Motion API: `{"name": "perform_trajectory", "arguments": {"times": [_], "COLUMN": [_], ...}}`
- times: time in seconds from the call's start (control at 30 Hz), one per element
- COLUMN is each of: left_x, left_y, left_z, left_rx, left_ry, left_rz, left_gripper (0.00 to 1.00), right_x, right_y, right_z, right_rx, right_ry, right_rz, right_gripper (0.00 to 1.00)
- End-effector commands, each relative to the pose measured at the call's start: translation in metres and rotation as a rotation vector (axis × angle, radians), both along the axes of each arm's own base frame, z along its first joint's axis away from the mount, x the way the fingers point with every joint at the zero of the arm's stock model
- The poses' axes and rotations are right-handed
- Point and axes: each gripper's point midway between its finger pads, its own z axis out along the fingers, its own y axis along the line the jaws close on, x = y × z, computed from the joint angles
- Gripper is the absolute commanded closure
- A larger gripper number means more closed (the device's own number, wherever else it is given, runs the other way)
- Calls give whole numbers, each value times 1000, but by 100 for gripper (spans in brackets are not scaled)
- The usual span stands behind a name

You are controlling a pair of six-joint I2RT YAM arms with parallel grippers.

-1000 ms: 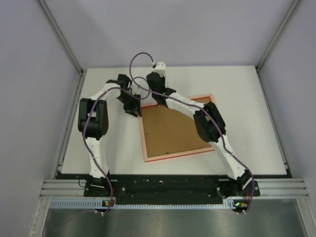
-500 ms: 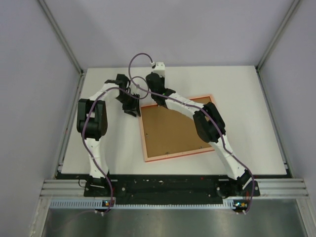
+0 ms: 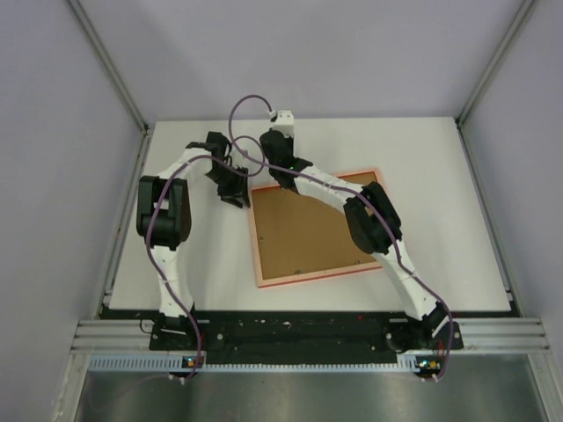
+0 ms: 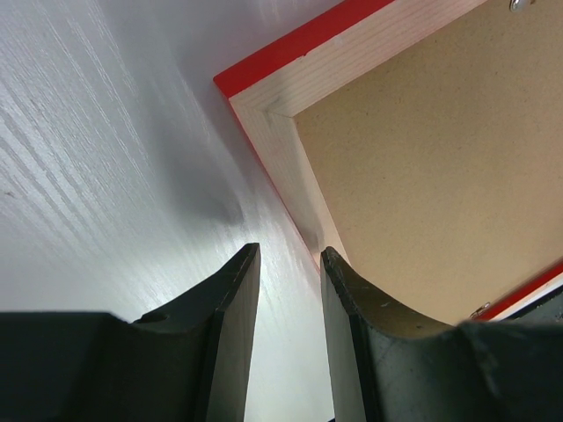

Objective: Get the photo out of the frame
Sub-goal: Release the photo frame item from the photo frame.

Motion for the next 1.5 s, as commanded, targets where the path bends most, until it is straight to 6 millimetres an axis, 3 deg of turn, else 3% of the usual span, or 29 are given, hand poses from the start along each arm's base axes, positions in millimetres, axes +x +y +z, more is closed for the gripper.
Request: {"name": "perform_trajectory", "arguments": {"times": [0.0,0.4,0.77,0.93,1.07,1.47], "left_x": [7,8,8,15,20,26], "left_y": [-1,0,-2,-2,-3,-9], "left_z": [25,26,24,39,46,23], "left_rx": [-33,-29,-35,-42,-41,41], "left_ry": [-68,-74,-66,-98,-107,-77], "left_rz": [9,13,17,16,15,28], "left_gripper": [60,60,57,43,42,42], "right_x": [-5,-5,-16,-20,-21,-13], "right_y": [1,-6,13,25,25,22], "right_z": [15,19,32,46,50,51], "right_rx": [-9,-23,-4,53,63,81], "right_ry": [-34,-52,-52,-11,-6,-8], "right_rz": [-21,-54,6,53,53,48], "right_gripper": [100,100,100,100,100,100]}}
